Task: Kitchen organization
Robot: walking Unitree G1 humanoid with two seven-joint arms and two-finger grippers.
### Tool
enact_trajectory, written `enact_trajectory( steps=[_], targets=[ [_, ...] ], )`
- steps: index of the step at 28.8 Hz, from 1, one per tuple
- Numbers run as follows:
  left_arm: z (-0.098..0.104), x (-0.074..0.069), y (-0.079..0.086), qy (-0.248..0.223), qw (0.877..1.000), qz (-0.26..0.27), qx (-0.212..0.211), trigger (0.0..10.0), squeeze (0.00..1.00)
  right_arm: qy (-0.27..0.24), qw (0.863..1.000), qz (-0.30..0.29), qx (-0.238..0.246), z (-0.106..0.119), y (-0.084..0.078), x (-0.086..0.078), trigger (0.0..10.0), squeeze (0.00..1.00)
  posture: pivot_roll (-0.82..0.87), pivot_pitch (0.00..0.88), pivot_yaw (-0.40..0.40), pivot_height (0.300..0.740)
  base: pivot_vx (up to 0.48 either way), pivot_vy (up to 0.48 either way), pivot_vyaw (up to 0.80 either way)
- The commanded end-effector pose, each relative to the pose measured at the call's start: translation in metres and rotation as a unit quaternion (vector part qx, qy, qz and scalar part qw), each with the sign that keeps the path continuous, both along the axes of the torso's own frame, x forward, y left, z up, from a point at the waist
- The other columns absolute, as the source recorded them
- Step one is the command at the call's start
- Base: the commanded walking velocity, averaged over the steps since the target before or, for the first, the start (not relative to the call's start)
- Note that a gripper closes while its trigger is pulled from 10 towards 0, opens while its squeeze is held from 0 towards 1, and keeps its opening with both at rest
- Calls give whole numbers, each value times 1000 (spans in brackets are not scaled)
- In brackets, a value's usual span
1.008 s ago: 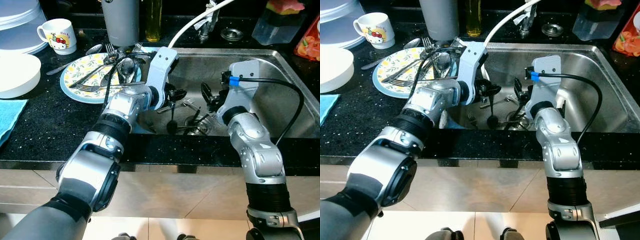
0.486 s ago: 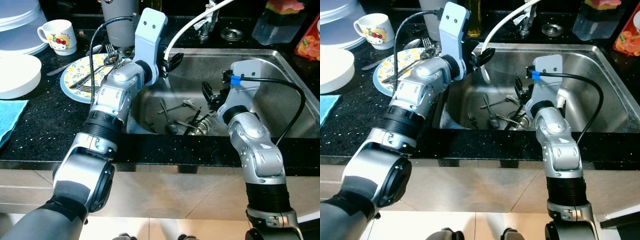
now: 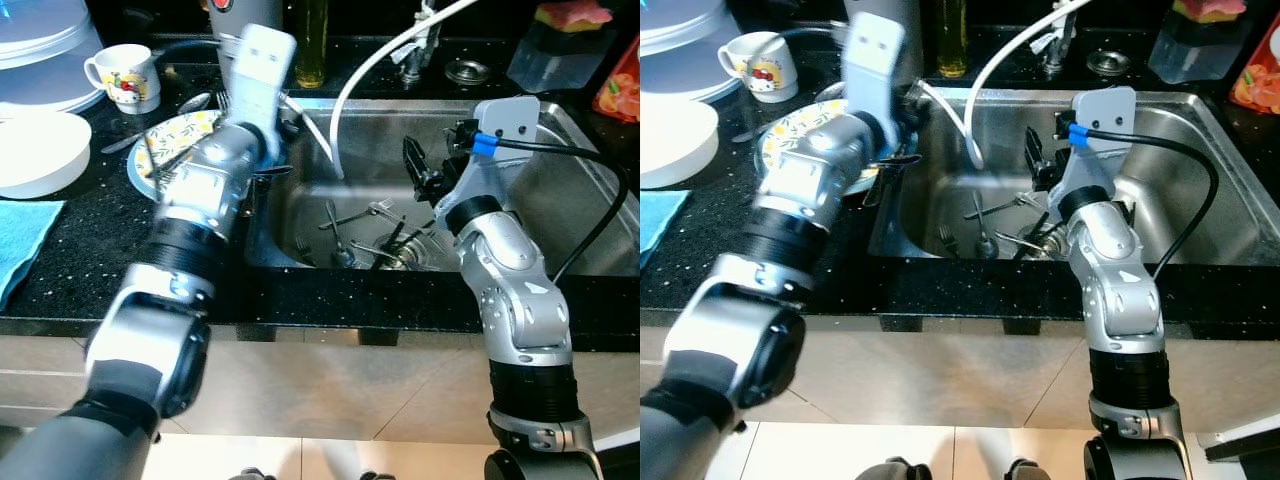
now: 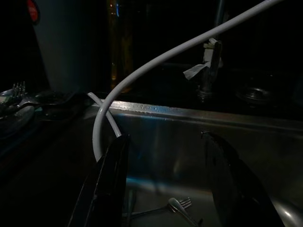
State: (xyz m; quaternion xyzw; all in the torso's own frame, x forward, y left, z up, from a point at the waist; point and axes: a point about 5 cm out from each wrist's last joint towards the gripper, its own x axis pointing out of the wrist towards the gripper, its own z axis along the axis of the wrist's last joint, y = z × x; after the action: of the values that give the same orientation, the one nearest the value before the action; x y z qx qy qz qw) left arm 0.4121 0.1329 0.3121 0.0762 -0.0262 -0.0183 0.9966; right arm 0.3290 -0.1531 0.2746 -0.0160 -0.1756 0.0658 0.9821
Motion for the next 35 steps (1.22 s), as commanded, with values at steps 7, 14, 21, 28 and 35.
enact_trajectory(
  steps=[7, 14, 21, 28, 35],
  targets=[
    [-17, 6, 23, 53, 997, 37, 44, 10000, 0, -6, 1000, 5, -1, 1, 1, 1, 10000, 0, 69, 58, 51, 740, 0, 0, 0],
    [-27, 11, 15, 83, 996, 15, 18, 10000, 0, -8, 1000, 4, -1, 2, 1, 1, 10000, 0, 62, 64, 47, 740, 0, 0, 0],
    [-28, 14, 14, 94, 995, 8, -29, 10000, 0, -8, 1000, 2, -1, 3, -1, 1, 10000, 0, 56, 73, 48, 740, 0, 0, 0],
    [-23, 16, 14, 89, 993, 11, -73, 9059, 0, -7, 1000, 2, 1, 3, -1, 1, 10000, 0, 54, 83, 47, 740, 0, 0, 0],
    [-6, 16, -4, 59, 996, -40, -51, 9725, 0, -7, 1000, 1, 2, 3, -1, 1, 10000, 0, 52, 86, 49, 740, 0, 0, 0]
  ],
)
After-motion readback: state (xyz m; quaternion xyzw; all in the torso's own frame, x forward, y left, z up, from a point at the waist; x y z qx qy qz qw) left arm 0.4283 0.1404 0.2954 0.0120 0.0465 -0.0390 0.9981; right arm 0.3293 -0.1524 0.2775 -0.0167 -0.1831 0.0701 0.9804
